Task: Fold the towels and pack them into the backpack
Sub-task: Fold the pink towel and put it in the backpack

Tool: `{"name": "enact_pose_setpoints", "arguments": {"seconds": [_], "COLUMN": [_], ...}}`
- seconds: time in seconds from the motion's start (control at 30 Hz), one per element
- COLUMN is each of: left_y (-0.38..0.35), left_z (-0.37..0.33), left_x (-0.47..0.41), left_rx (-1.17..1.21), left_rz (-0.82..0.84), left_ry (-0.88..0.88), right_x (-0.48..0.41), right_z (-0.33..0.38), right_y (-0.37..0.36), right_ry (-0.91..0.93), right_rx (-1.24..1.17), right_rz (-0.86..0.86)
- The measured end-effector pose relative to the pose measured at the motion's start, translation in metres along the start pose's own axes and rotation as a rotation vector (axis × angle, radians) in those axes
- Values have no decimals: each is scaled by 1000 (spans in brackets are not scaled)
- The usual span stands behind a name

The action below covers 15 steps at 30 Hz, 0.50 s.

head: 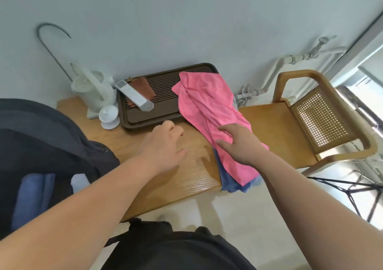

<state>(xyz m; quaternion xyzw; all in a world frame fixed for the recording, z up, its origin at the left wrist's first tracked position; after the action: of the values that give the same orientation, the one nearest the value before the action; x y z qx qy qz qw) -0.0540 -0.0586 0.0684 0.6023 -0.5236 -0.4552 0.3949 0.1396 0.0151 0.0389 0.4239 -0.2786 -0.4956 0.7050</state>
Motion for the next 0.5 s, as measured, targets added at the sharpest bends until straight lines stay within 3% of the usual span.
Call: {"name": "enact_pose_setpoints", "arguments": {"seconds": [0.3, 0.5], "left_y": [-92, -132], "left_z": [-16, -47], "left_x": [-106, -186], "left_rx": [-9, -54], "left_rz": [177, 230], "left_ry": [-21, -140], "right_x": [-65, -87], "right_z": [-72, -123], "right_y": [-30, -35], "right_ry": [-163, -347], "right_rx": [122, 190], "right_rz": [149, 248]}}
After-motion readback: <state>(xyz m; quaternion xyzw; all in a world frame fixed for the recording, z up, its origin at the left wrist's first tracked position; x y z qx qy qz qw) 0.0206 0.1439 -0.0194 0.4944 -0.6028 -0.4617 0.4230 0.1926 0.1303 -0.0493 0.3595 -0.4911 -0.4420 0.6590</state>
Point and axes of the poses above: each hand's wrist, its own x-axis away from the middle knuckle, its own y-axis out of the back of the hand, z = x × y, the point moved 9 cm from there along -x, towards the middle knuckle, and after that the axes turned 15 degrees about -z, right-handed, at the moved point
